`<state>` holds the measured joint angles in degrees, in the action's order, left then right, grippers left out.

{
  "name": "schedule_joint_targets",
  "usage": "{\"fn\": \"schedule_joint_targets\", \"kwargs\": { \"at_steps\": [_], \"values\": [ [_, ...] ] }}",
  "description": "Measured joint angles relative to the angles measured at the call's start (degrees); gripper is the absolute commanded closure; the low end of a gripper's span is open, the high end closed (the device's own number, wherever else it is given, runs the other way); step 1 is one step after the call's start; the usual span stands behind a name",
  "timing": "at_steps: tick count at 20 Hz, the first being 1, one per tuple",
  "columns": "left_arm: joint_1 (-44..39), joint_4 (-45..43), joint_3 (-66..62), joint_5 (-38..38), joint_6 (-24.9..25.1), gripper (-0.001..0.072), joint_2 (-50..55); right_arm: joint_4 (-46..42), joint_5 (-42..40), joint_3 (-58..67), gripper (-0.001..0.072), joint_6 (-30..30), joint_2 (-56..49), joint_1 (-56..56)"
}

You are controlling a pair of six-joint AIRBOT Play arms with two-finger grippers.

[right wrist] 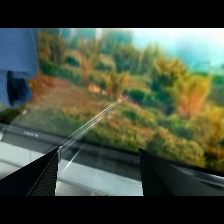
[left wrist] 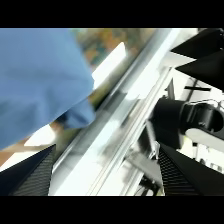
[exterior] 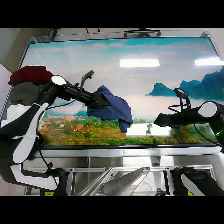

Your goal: Fold the shirts.

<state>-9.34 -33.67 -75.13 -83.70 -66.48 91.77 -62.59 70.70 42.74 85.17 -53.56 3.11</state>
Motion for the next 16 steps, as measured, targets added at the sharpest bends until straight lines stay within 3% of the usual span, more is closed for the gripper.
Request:
{"fn": "schedule_joint_targets", "kwargs": {
  "at_steps": [6,8,13,14,15,16],
  "values": [
    [9.68,-15.5,-0.83,-3.76,-3.65,-0.0006,0.0,10.62,-12.2,-5.66,0.0184,-6.6,-4.74,11.87],
    [10.71,-17.42,0.09,-3.5,-4.04,-0.0006,-0.02,16.55,-17.66,-6.05,0.0282,-10.71,-9.55,15.74],
    [9.09,-17.86,9.18,1.29,-1.73,-0.0006,0.0,28.17,-24.22,-2.78,0.0282,-20.39,-21.77,19.54],
    [8.33,-16.44,11.08,3.21,-0.61,-0.0005,0.0,29.27,-24.72,-1.77,0.0316,-21.31,-23.17,19.78],
    [7.48,-14.67,12.9,5.68,0.48,0.0012,0.04,30.21,-25.24,-0.66,0.0551,-22.23,-24.5,19.98],
    [6.51,-12.94,14.43,8.63,1.4,0.0013,0.07,30.8,-25.4,0.2,0.0685,-22.8,-25.35,20.09]
  ]
}}
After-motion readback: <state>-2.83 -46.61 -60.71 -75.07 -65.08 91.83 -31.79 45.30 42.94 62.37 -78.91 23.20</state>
